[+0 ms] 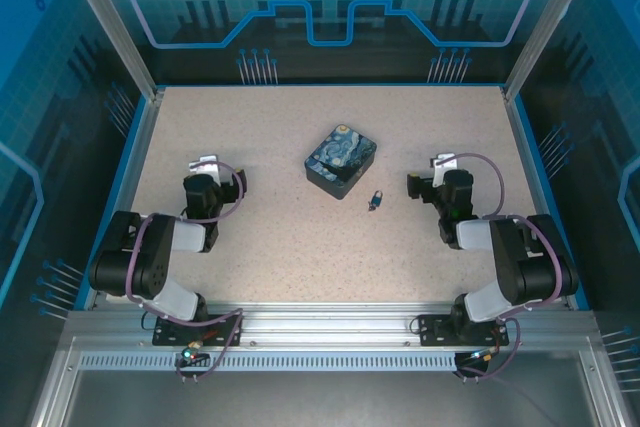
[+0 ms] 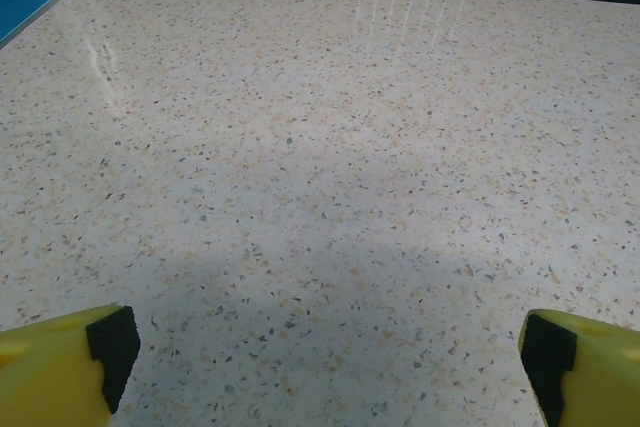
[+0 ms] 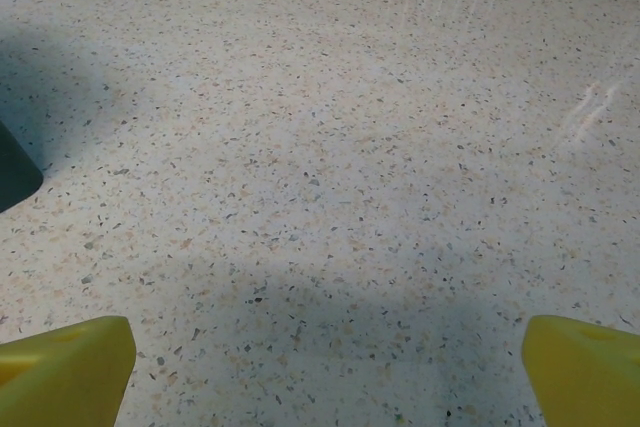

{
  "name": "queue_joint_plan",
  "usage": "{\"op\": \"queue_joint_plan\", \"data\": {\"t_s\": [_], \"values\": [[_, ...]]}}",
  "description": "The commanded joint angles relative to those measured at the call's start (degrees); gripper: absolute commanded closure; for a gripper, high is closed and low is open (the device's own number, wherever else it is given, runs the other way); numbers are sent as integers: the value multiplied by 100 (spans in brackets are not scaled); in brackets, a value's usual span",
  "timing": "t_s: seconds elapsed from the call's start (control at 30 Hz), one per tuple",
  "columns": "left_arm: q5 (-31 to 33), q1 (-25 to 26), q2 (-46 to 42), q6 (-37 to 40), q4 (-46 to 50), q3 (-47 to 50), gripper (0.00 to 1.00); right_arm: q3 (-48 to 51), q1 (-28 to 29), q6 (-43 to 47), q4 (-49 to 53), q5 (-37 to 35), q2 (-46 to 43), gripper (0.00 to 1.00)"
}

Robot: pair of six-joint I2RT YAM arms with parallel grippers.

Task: Unlock the padlock with the key

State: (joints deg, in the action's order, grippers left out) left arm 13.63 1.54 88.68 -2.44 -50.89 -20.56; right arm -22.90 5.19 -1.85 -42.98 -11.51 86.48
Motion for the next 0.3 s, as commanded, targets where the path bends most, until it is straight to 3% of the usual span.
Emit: {"op": "queue_joint_plan", "data": {"t_s": [0.0, 0.07, 0.27], "values": [[-137, -36, 8, 59, -233, -82, 1, -116, -32, 79, -161, 41, -27, 0], [-135, -38, 8, 59, -219, -98, 1, -155, -162, 31, -64, 328, -34, 0], [-135, -35, 9, 68, -246, -73, 1, -110, -137, 67, -158, 296, -42, 0]]}}
